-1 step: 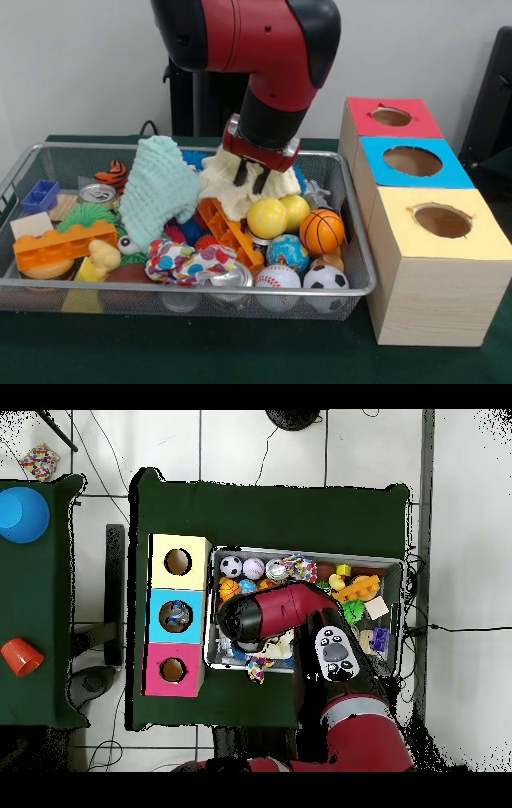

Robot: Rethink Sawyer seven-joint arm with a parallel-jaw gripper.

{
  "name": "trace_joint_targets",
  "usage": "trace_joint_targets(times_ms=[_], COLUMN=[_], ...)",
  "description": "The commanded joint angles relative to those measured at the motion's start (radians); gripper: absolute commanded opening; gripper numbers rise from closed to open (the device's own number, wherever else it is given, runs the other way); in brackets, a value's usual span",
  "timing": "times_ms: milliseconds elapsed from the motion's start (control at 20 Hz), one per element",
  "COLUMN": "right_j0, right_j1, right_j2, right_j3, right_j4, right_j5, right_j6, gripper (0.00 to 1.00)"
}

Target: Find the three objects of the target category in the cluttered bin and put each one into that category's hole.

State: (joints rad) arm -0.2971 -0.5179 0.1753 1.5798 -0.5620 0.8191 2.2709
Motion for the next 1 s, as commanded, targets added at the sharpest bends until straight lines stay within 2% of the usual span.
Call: trace_joint_targets(times_ms=[50,500,700,1000], right_j0=[-0.039,-0.061,-0.105,-0.191], right_j1=[0.034,0.021,-0.055,-0.123], right_j2=[0.049,0.067,0.098,0.172], right_j3=[-0.041,-0.013,0.052,0.131], right_j4=[0.037,0.054,0.096,0.156], right_j5=[0.089,0.079,0.108,0.118], right_j6=[-0.101,-0.128,-0.180,-0.239], gripper=[0.00,0.00,0.00,0.00])
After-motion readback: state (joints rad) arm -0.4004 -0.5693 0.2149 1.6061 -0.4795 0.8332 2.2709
